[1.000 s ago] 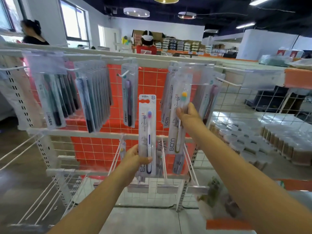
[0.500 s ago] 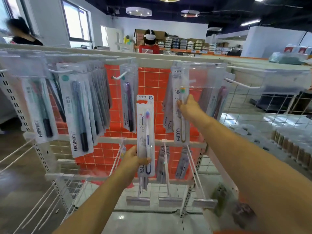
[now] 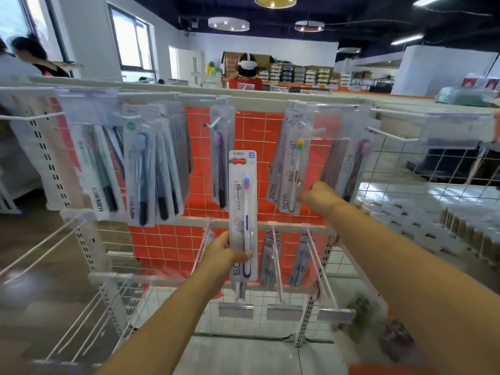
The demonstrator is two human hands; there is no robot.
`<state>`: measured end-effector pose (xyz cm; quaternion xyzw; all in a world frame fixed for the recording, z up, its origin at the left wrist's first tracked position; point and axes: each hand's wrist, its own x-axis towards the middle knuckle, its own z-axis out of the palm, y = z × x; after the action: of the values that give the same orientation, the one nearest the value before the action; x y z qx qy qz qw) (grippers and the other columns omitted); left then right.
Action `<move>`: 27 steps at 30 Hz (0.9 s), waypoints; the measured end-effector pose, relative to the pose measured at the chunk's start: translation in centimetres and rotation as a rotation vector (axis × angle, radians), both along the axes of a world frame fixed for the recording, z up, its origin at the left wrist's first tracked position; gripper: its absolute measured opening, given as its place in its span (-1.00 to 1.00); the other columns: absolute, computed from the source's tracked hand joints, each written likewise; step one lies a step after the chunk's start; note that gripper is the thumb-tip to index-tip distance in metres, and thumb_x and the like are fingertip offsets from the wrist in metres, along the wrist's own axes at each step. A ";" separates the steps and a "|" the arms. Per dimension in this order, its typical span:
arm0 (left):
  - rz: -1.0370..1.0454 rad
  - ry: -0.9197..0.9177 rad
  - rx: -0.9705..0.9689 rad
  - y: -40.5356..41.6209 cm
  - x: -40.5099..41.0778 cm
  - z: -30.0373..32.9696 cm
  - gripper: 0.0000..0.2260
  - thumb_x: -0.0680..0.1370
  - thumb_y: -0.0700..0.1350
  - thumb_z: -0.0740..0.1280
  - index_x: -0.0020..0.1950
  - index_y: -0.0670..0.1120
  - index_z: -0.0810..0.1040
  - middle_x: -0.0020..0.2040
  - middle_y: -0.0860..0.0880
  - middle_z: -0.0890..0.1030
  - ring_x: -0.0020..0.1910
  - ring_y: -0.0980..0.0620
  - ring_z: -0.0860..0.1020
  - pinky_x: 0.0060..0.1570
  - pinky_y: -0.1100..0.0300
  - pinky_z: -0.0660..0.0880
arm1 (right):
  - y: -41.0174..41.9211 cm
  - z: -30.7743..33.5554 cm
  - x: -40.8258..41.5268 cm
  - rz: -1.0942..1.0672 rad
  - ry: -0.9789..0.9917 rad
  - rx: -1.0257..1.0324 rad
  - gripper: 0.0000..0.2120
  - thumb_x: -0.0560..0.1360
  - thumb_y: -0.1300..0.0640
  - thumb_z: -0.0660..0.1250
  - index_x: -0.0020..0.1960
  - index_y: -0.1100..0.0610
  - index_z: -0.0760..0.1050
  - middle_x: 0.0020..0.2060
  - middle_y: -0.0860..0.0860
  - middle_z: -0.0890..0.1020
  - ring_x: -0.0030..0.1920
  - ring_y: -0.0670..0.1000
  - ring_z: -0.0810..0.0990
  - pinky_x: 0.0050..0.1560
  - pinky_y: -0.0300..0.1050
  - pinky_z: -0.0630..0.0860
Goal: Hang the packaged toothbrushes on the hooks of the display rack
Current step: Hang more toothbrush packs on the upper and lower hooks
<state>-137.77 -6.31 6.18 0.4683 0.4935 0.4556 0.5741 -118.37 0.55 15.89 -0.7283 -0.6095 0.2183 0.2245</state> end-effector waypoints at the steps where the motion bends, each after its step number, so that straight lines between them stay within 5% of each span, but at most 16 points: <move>1: -0.001 -0.001 0.004 -0.4 -0.1 0.1 -0.67 0.44 -0.41 0.32 0.16 -0.13 0.50 0.04 -0.14 0.64 0.06 -0.12 0.60 0.10 -0.08 0.52 | -0.4 -0.2 -0.1 -0.007 -0.006 -0.011 -0.70 0.57 0.14 0.22 0.22 0.30 0.41 0.00 0.14 0.52 -0.05 0.09 0.48 -0.08 -0.09 0.42; 7: -0.022 0.003 0.047 -2.8 -0.5 1.1 -0.68 0.44 -0.40 0.33 0.13 -0.10 0.50 0.04 -0.13 0.64 0.07 -0.10 0.60 0.04 0.02 0.53 | -3.6 -0.5 -1.6 0.054 0.153 0.072 -0.71 0.55 0.14 0.28 0.23 0.21 0.47 0.11 0.07 0.54 0.12 0.09 0.53 0.07 -0.11 0.43; 11: -0.049 0.006 0.069 -4.8 -0.6 2.0 -0.69 0.45 -0.38 0.34 0.11 -0.08 0.50 0.05 -0.12 0.64 0.05 -0.07 0.61 -0.01 0.09 0.53 | -7.1 -0.7 -2.9 0.186 0.421 0.198 -0.76 0.54 0.04 0.29 0.14 0.13 0.51 0.03 0.04 0.61 0.04 0.04 0.57 0.17 -0.02 0.51; 16: -0.116 0.001 0.117 -7.4 -0.6 2.9 -0.64 0.44 -0.41 0.32 0.18 -0.12 0.49 0.05 -0.13 0.63 0.07 -0.10 0.60 0.06 0.04 0.54 | -12.0 -0.9 -4.7 0.339 0.704 0.166 -0.81 0.45 -0.04 0.35 -0.02 0.04 0.57 -0.11 -0.04 0.66 -0.08 -0.02 0.62 0.03 -0.02 0.55; 20: -0.160 0.006 0.130 -9.1 -0.2 3.0 -0.67 0.44 -0.41 0.33 0.13 -0.11 0.49 0.01 -0.11 0.63 0.07 -0.11 0.59 0.11 -0.02 0.53 | -14.4 -1.8 -5.8 0.354 0.799 0.189 -0.75 0.40 0.23 0.43 0.05 0.11 0.52 -0.13 -0.04 0.66 -0.14 -0.08 0.65 -0.18 -0.27 0.58; 27: -0.234 0.123 0.189 -11.3 -1.1 1.9 -0.68 0.45 -0.33 0.38 0.13 -0.03 0.50 0.04 -0.07 0.64 0.04 -0.02 0.61 0.06 0.11 0.55 | -16.9 -3.0 -6.3 0.274 0.848 0.252 -0.63 0.37 0.39 0.42 0.15 0.22 0.49 -0.09 0.05 0.65 -0.10 0.01 0.65 -0.14 -0.19 0.61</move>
<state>-138.89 -17.60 8.05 0.6014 0.4249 0.4004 0.5454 -124.69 -16.38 12.91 -0.4544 -0.5763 0.4488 0.5098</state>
